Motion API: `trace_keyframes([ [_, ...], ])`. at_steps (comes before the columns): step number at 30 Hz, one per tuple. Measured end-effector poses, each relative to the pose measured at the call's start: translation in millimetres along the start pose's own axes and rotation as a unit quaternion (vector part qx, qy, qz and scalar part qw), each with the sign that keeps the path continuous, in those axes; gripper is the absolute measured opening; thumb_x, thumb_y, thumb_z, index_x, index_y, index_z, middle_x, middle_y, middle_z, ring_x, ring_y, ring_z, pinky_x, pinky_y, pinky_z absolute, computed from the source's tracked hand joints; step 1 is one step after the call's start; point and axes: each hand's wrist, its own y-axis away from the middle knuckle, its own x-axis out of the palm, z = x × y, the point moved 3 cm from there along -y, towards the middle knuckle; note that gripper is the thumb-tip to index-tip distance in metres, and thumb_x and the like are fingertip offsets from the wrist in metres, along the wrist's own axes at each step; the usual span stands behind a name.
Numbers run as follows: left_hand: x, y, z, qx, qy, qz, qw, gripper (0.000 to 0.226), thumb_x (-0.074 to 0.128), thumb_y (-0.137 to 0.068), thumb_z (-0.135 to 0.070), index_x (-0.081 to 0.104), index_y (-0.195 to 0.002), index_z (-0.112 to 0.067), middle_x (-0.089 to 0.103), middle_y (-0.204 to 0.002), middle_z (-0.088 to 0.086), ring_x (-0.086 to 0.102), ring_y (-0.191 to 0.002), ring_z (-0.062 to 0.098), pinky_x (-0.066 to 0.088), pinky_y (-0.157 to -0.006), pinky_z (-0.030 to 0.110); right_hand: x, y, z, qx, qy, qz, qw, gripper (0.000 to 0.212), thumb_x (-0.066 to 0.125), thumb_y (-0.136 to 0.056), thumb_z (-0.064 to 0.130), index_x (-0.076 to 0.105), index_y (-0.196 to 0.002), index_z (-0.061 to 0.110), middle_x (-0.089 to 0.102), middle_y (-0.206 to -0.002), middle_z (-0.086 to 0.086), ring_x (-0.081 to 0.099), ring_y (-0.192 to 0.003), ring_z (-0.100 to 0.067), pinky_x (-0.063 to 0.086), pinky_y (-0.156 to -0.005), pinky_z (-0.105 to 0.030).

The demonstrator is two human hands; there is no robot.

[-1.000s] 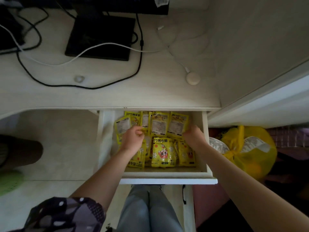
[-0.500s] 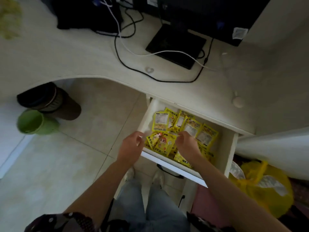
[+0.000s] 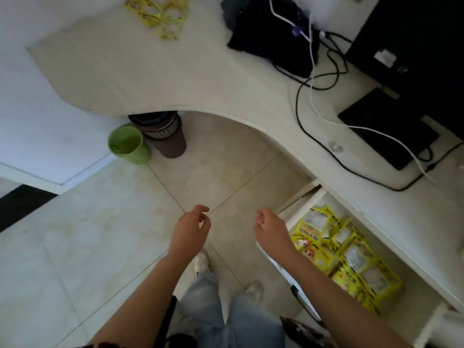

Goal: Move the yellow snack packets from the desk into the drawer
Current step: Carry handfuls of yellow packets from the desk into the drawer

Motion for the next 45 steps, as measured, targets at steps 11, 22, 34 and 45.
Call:
trace_keyframes([
  [11,-114.3,-83.5,64.1,-0.003,-0.014,-0.043,0.999,0.024,0.053,-0.093,-0.024,0.06,-0.117,-0.022,0.062,-0.095,-0.009,0.058,-0.097,0.013,0.045,-0.082,0.025,46.5,-83.8,140.3,-0.045,0.033,0.011,0.998,0.035,0.047,-0.094,0.019,0.05,-0.128,0.012,0.061,-0.117,-0.005,0.056,-0.104,-0.016,0.038,-0.082,-0.022],
  [22,-183.0,-195.0,80.1,0.003,-0.021,-0.085,0.996,0.026,0.053,-0.093,-0.024,0.06,-0.117,-0.021,0.063,-0.096,-0.008,0.054,-0.09,0.008,0.04,-0.077,0.022,62.9,-183.1,242.7,-0.077,0.039,-0.021,0.996,0.035,0.05,-0.092,0.016,0.053,-0.126,0.009,0.064,-0.117,-0.008,0.059,-0.109,-0.023,0.035,-0.081,-0.019],
  [34,-248.1,-343.2,43.9,-0.002,-0.023,-0.122,0.992,0.024,0.052,-0.093,-0.024,0.06,-0.116,-0.021,0.067,-0.099,-0.003,0.059,-0.099,0.016,0.05,-0.085,0.034,20.4,-325.2,339.1,-0.136,0.04,-0.004,0.99,0.033,0.054,-0.092,0.015,0.054,-0.124,0.01,0.064,-0.116,-0.008,0.06,-0.11,-0.022,0.046,-0.096,-0.032],
  [45,-292.8,-466.8,25.9,-0.048,-0.009,-0.104,0.993,0.024,0.055,-0.091,-0.022,0.062,-0.113,-0.018,0.063,-0.09,-0.008,0.061,-0.096,0.019,0.05,-0.083,0.035,-9.3,-442.9,398.3,-0.131,0.052,0.012,0.99,0.034,0.052,-0.092,0.018,0.052,-0.125,0.011,0.063,-0.117,-0.007,0.057,-0.111,-0.021,0.041,-0.089,-0.026],
])
